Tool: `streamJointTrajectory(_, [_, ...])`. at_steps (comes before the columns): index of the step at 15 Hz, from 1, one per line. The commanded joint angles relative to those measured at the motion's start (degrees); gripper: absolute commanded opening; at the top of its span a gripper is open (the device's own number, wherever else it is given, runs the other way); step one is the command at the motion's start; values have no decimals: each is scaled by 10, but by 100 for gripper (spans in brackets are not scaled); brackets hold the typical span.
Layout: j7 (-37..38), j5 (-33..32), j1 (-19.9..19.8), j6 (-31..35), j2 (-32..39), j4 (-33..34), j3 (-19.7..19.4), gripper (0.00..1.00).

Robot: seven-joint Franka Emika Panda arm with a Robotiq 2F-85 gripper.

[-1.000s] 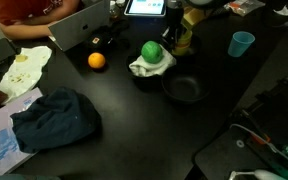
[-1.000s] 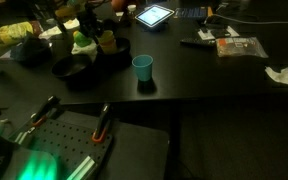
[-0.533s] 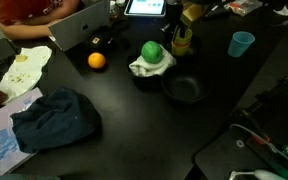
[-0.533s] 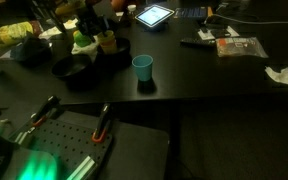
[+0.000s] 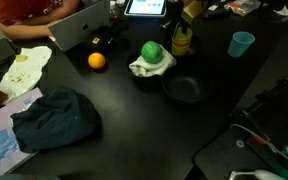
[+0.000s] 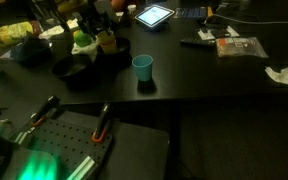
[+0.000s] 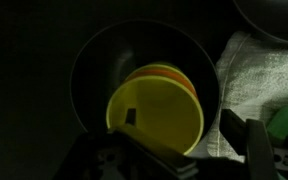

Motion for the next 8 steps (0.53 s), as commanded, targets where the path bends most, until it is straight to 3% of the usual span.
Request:
streamJointTrajectory(1, [8,-11,7,-13,-1,8,-7,56])
streamJointTrajectory(8, [10,-12,8,-29,-8,6,-7,4])
